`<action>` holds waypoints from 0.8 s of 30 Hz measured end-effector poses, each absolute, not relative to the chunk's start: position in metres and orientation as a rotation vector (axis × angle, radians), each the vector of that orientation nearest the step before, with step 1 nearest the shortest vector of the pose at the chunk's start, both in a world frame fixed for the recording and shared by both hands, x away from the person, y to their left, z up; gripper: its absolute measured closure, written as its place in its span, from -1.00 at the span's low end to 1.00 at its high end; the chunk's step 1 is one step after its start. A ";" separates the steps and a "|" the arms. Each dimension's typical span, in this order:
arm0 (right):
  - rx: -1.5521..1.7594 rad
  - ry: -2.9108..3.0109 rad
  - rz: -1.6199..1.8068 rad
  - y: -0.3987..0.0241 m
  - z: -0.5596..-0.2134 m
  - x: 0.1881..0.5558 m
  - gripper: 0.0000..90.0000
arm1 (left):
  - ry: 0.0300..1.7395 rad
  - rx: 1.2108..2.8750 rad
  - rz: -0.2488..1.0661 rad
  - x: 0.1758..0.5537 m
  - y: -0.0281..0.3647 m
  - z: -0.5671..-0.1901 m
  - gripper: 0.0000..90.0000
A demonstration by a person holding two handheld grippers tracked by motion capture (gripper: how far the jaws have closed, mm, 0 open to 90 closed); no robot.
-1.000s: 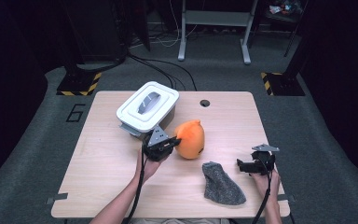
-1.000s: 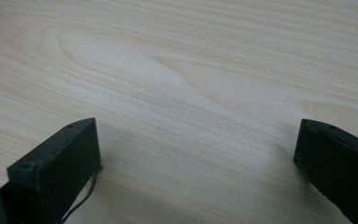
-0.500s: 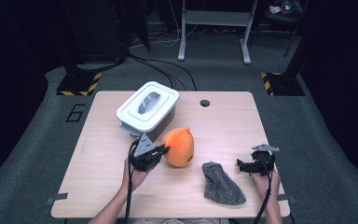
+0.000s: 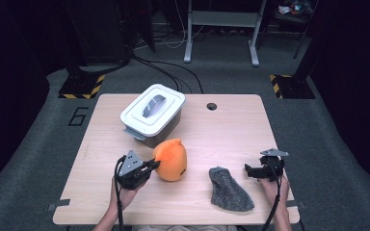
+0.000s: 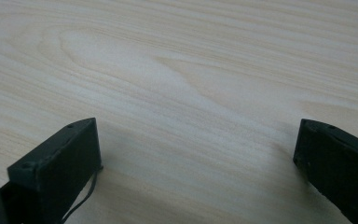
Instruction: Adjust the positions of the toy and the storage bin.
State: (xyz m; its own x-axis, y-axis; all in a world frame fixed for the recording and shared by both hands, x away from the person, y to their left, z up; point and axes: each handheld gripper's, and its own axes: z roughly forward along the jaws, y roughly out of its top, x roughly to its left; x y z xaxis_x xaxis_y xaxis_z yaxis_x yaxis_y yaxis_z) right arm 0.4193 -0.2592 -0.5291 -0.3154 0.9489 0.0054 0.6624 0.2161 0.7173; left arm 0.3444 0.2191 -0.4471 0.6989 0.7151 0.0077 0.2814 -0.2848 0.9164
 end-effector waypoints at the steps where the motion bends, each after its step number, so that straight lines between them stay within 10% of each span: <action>1: 1.488 2.058 0.875 -0.259 -0.529 0.419 -1.00 | 0.789 1.859 0.509 0.342 0.221 -0.447 0.89; 24: 1.488 2.057 0.875 -0.259 -0.529 0.419 -1.00 | 0.942 1.765 0.615 0.300 0.288 -0.449 0.89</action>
